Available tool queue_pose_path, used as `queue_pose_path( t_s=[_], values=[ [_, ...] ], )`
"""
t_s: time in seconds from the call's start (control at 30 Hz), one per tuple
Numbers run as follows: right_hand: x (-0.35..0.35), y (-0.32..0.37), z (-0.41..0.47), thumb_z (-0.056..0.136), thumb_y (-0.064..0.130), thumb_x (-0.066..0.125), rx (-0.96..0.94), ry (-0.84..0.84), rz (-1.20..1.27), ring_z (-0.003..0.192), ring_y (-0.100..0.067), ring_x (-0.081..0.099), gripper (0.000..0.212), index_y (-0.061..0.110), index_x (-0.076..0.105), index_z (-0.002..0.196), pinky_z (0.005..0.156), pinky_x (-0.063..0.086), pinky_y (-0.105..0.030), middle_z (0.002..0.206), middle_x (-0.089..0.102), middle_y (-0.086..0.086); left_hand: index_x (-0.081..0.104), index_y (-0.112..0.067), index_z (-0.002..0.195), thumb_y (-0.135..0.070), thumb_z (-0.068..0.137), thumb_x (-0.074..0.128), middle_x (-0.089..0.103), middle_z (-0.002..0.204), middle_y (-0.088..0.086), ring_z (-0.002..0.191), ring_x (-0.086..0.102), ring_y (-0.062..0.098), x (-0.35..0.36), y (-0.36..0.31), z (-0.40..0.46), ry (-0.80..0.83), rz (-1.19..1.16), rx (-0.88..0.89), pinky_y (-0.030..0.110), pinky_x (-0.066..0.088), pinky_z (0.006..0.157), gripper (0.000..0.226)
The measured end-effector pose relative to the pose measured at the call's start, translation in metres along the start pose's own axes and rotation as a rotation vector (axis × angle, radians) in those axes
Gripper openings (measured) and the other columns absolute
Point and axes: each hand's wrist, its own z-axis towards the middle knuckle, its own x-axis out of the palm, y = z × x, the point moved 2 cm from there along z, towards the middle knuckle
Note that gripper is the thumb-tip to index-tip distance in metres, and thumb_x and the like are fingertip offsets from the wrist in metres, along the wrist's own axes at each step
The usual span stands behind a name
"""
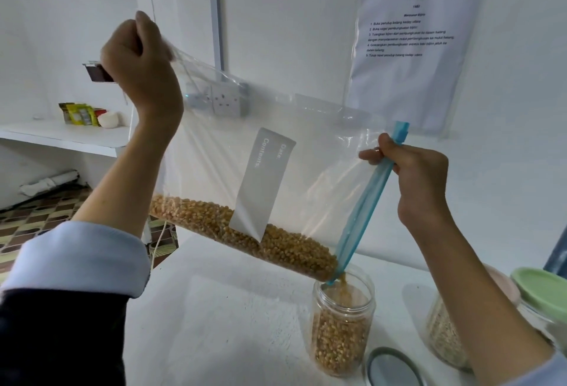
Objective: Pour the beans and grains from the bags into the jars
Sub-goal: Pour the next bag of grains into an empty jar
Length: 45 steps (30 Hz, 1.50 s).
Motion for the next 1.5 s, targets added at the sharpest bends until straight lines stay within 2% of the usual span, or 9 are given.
queue_pose_path(
  t_s=[0.2, 0.33, 0.5, 0.57, 0.7, 0.8, 1.07, 1.2, 1.5],
  values=[
    [0.002, 0.0, -0.002, 0.088, 0.023, 0.066, 0.007, 0.029, -0.01, 0.079, -0.018, 0.065, 0.027, 0.019, 0.072, 0.061, 0.101, 0.046, -0.037, 0.071, 0.073, 0.002, 0.032, -0.022, 0.047, -0.007, 0.089, 0.043, 0.034, 0.033, -0.016, 0.037, 0.032, 0.0, 0.002, 0.003, 0.004, 0.015, 0.006, 0.005, 0.012, 0.026, 0.048, 0.047],
    [0.004, 0.002, -0.004, 0.088, 0.023, 0.066, 0.002, 0.047, -0.011, 0.076, -0.015, 0.066, 0.021, 0.018, 0.072, 0.069, 0.098, 0.047, -0.032, 0.072, 0.074, 0.002, 0.029, -0.023, 0.046, -0.005, 0.088, 0.042, 0.033, 0.032, -0.015, 0.036, 0.031, 0.0, 0.003, 0.004, 0.003, 0.009, 0.015, 0.013, 0.011, 0.024, 0.047, 0.047],
    [0.005, 0.004, -0.007, 0.088, 0.022, 0.064, -0.021, 0.041, 0.028, 0.069, -0.006, 0.066, 0.018, 0.015, 0.07, 0.074, 0.088, 0.046, -0.02, 0.067, 0.072, 0.008, 0.029, -0.023, 0.046, -0.007, 0.088, 0.043, 0.033, 0.033, -0.015, 0.038, 0.03, 0.001, 0.0, 0.007, 0.005, -0.013, 0.027, 0.015, 0.014, 0.024, 0.047, 0.047],
    [0.006, 0.003, -0.007, 0.088, 0.023, 0.065, -0.013, 0.05, 0.022, 0.07, -0.007, 0.066, 0.018, 0.016, 0.071, 0.072, 0.09, 0.046, -0.022, 0.068, 0.072, 0.007, 0.029, -0.023, 0.047, -0.008, 0.088, 0.043, 0.033, 0.034, -0.015, 0.039, 0.029, 0.001, 0.001, 0.007, 0.007, -0.01, 0.028, 0.016, 0.016, 0.024, 0.047, 0.046],
    [0.005, 0.0, -0.006, 0.089, 0.021, 0.064, -0.027, 0.001, 0.058, 0.069, -0.009, 0.064, 0.02, 0.015, 0.07, 0.071, 0.084, 0.047, -0.02, 0.066, 0.072, 0.007, 0.03, -0.024, 0.046, -0.013, 0.088, 0.044, 0.033, 0.035, -0.015, 0.04, 0.029, 0.004, 0.002, 0.007, 0.009, -0.01, 0.033, 0.024, 0.019, 0.025, 0.048, 0.045],
    [0.005, -0.002, -0.007, 0.089, 0.021, 0.064, -0.016, 0.02, 0.052, 0.07, -0.008, 0.065, 0.019, 0.014, 0.07, 0.072, 0.089, 0.046, -0.022, 0.066, 0.072, 0.007, 0.029, -0.024, 0.046, -0.011, 0.087, 0.044, 0.03, 0.036, -0.014, 0.041, 0.027, 0.005, 0.006, 0.007, 0.008, -0.001, 0.054, 0.022, 0.02, 0.023, 0.048, 0.045],
    [0.001, -0.001, -0.005, 0.09, 0.021, 0.063, -0.017, -0.03, 0.086, 0.067, -0.004, 0.065, 0.019, 0.014, 0.069, 0.072, 0.079, 0.046, -0.014, 0.065, 0.071, 0.009, 0.029, -0.024, 0.046, -0.014, 0.087, 0.043, 0.031, 0.035, -0.015, 0.041, 0.027, 0.007, 0.009, 0.008, 0.01, -0.006, 0.061, 0.03, 0.022, 0.022, 0.048, 0.044],
    [0.001, -0.002, -0.004, 0.089, 0.019, 0.065, 0.002, -0.023, 0.093, 0.075, -0.009, 0.066, 0.019, 0.015, 0.07, 0.07, 0.087, 0.045, -0.019, 0.066, 0.072, 0.006, 0.029, -0.024, 0.047, -0.015, 0.087, 0.044, 0.031, 0.035, -0.014, 0.041, 0.028, 0.007, 0.01, 0.008, 0.011, -0.013, 0.072, 0.036, 0.023, 0.023, 0.047, 0.045],
    [-0.002, 0.001, -0.002, 0.089, 0.02, 0.065, -0.005, -0.039, 0.083, 0.079, -0.011, 0.065, 0.02, 0.017, 0.07, 0.069, 0.09, 0.045, -0.022, 0.066, 0.072, 0.008, 0.028, -0.025, 0.045, -0.018, 0.085, 0.042, 0.031, 0.034, -0.014, 0.04, 0.027, 0.01, 0.008, 0.006, 0.01, -0.025, 0.061, 0.042, 0.025, 0.023, 0.047, 0.043]
  ],
)
